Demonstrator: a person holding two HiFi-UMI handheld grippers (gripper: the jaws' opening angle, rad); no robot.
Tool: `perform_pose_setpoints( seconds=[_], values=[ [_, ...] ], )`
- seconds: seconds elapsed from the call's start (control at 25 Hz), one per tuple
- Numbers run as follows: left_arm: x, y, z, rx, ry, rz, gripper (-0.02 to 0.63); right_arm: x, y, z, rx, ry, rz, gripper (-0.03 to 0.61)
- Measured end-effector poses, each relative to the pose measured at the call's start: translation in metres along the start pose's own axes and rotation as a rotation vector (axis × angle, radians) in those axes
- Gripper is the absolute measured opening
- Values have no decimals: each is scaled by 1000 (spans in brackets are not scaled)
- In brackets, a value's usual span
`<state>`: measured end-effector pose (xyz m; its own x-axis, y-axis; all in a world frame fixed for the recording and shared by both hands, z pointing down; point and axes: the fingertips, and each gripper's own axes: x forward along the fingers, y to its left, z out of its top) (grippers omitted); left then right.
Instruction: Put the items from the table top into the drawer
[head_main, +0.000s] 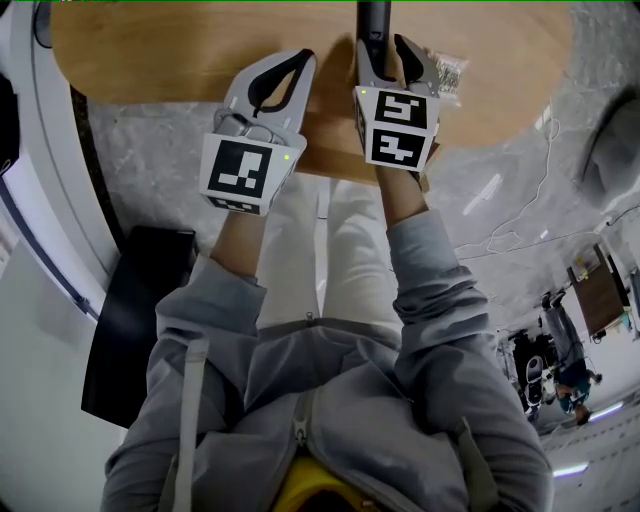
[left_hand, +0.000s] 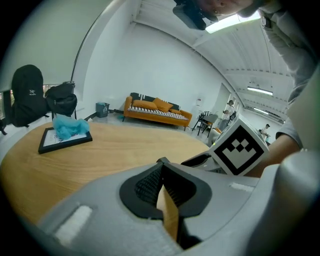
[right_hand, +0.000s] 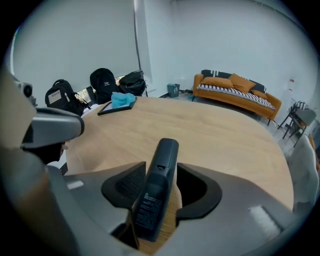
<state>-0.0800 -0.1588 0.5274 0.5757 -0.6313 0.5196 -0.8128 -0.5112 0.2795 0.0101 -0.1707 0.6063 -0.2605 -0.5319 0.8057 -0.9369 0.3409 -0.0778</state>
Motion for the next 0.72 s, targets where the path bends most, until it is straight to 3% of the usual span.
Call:
perform_pose_setpoints(
  seconds=[0.48, 0.72],
  values=[
    [14, 1, -19, -17, 61, -10, 6, 23, 0, -13, 80, 108, -31, 216],
    [12, 2, -23, -28, 69, 2, 6, 26, 1, -13, 92, 130, -56, 201]
  ],
)
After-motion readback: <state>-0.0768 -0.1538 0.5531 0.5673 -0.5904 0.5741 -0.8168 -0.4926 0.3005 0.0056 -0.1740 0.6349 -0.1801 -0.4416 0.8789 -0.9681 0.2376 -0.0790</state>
